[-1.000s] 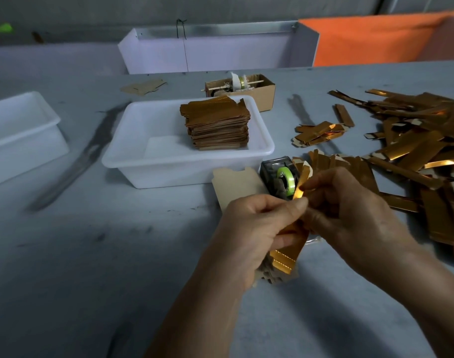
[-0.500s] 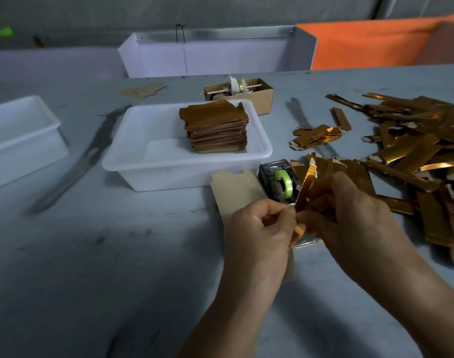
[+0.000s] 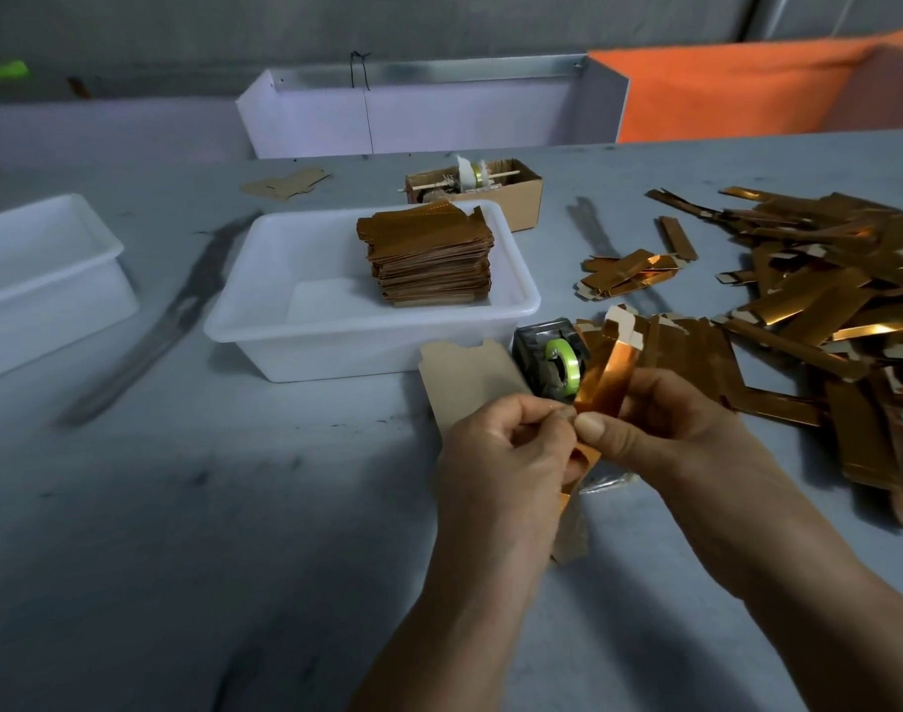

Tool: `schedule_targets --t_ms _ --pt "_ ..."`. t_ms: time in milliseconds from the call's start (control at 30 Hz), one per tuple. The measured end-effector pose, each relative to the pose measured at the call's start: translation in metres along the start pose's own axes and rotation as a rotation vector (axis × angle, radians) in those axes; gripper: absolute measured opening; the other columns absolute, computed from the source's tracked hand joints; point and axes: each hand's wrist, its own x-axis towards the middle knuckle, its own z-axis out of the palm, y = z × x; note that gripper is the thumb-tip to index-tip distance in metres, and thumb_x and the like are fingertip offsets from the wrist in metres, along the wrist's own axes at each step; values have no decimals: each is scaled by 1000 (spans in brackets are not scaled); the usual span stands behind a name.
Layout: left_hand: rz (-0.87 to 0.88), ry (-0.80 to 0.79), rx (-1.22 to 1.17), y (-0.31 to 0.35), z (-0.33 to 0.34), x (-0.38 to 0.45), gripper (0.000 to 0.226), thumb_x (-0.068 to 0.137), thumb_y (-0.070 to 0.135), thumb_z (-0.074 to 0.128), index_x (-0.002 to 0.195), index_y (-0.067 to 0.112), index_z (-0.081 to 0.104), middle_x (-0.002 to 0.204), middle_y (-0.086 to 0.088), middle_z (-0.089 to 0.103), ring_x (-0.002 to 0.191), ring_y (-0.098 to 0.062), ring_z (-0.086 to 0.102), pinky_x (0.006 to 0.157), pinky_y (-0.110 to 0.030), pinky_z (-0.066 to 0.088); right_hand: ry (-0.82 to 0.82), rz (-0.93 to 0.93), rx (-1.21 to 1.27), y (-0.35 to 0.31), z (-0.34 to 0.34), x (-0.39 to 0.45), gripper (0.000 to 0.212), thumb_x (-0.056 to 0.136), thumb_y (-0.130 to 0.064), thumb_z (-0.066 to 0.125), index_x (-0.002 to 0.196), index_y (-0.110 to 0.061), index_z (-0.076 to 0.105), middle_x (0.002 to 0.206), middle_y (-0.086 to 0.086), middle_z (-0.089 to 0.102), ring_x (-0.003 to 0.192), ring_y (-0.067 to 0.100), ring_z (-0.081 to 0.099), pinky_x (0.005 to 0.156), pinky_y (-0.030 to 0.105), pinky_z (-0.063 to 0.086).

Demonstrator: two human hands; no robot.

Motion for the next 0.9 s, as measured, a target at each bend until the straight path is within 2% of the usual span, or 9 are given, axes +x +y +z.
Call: schedule_targets --t_ms 133,233,300,367,533,633,767,900 --pt "-56 -44 -62 6 -4 1 11 92 19 61 96 14 71 89 2 75 77 -10 73 74 -29 60 43 -12 78 -2 4 4 22 65 -27 66 86 -21 67 82 9 67 79 15 68 60 13 51" --pt "-93 -73 -110 10 -8 1 14 93 18 58 97 10 69 91 -4 74 75 -11 73 70 -26 60 -19 17 133 -7 3 5 17 63 -25 65 80 -24 69 82 9 68 80 16 68 60 12 52" --pt "-115 -73 -139 14 -10 2 12 93 15 57 98 9 66 91 -5 73 72 -11 73 66 -23 59 -40 23 122 -9 1 5 20 63 -26 65 83 -23 69 84 10 69 82 18 68 63 20 54" --pt "-135 -65 -178 19 -12 5 9 92 10 58 100 8 62 91 -7 71 69 -11 73 62 -22 59 -66 24 133 -12 0 5 20 64 -25 65 83 -20 68 83 8 71 82 18 69 69 24 51" --pt "-136 -53 -227 27 -15 8 15 90 6 60 104 11 56 99 -8 68 71 -10 73 61 -24 60 -60 10 177 -17 1 7 24 65 -25 65 88 -21 69 80 -2 72 78 11 69 68 22 49" --pt "-111 -82 -195 24 -16 4 9 91 14 59 100 11 60 104 -9 68 79 -14 73 65 -25 60 -41 -5 146 -17 4 9 25 66 -26 64 90 -19 67 73 -8 70 71 5 67 68 22 47" --pt "-78 -121 -172 23 -17 3 5 88 12 63 90 9 66 90 -3 72 75 -12 73 65 -23 59 -17 -33 117 -17 5 9 14 63 -27 65 76 -24 69 67 -7 67 69 7 66 68 24 47" --pt "-91 -163 -112 24 -20 5 13 87 13 65 97 4 67 89 -5 73 75 -12 73 67 -24 60 -33 -47 75 -17 2 6 17 64 -32 61 77 -27 71 79 -3 71 77 9 68 63 19 50"
